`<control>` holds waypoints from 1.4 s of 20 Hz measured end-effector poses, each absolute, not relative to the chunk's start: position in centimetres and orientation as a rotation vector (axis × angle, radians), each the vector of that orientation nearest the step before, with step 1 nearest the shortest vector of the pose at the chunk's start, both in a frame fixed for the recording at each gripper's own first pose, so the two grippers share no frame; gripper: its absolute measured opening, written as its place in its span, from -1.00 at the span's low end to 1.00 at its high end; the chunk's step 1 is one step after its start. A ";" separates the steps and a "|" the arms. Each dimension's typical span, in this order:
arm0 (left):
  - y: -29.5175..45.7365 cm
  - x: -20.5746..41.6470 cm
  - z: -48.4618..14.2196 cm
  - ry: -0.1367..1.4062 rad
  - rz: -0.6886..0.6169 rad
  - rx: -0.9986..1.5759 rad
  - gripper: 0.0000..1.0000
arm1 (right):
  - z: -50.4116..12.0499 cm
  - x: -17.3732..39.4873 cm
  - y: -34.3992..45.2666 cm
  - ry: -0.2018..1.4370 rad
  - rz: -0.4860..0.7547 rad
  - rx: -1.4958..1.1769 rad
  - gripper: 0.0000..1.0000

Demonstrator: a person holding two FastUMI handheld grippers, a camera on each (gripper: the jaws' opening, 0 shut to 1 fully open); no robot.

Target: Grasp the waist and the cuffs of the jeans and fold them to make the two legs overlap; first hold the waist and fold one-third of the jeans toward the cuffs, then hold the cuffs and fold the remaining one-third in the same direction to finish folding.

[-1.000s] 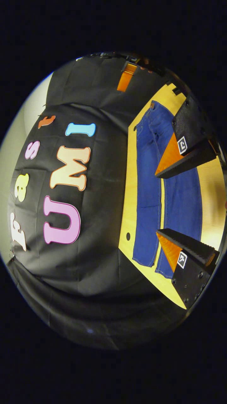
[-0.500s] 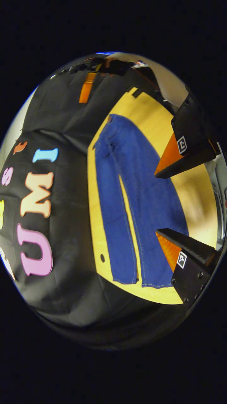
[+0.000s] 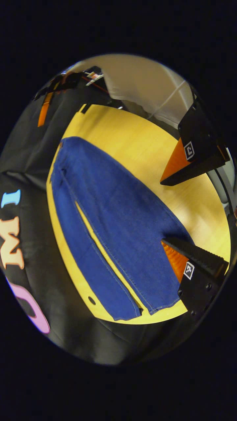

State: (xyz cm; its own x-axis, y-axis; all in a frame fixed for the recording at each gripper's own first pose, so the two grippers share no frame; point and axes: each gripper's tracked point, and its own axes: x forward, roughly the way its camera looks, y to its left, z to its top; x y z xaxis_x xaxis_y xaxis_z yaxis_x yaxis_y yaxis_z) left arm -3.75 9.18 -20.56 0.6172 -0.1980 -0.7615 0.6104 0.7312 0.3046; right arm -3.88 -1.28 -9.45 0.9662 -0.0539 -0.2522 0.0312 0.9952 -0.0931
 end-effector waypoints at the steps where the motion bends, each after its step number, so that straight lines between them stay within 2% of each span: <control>1: 9.7 -3.7 -20.9 0.800 -0.510 0.625 0.91 | -9.8 -3.8 -1.2 0.265 -0.038 -0.093 0.96; 6: 10.9 -3.6 -21.2 0.875 -0.534 0.728 0.85 | -11.1 -3.9 -1.0 0.299 -0.028 -0.140 0.96; 7: 11.1 -3.6 -21.3 0.886 -0.536 0.744 0.83 | -11.4 -4.0 -1.0 0.307 -0.028 -0.149 0.89; 8: 11.3 -3.9 -21.5 0.901 -0.537 0.757 0.83 | -11.7 -4.0 -1.2 0.315 -0.031 -0.156 0.97; 11: 11.9 -3.9 -22.0 0.943 -0.531 0.785 0.82 | -11.9 -4.0 -1.3 0.317 -0.035 -0.151 0.99; 17: 12.0 -3.8 -22.5 0.986 -0.569 0.745 0.75 | -12.1 -3.8 -1.8 0.320 -0.050 -0.147 0.99; 20: 11.9 -3.9 -22.6 1.010 -0.571 0.757 0.78 | -12.6 -3.7 -1.5 0.328 -0.043 -0.139 0.96; 24: 12.3 -3.7 -22.7 1.029 -0.564 0.774 0.66 | -12.9 -3.3 -0.7 0.336 -0.026 -0.111 0.99; 28: 12.0 -3.5 -22.8 1.016 -0.574 0.861 -0.55 | -12.8 -2.8 -0.4 0.332 -0.018 -0.084 0.96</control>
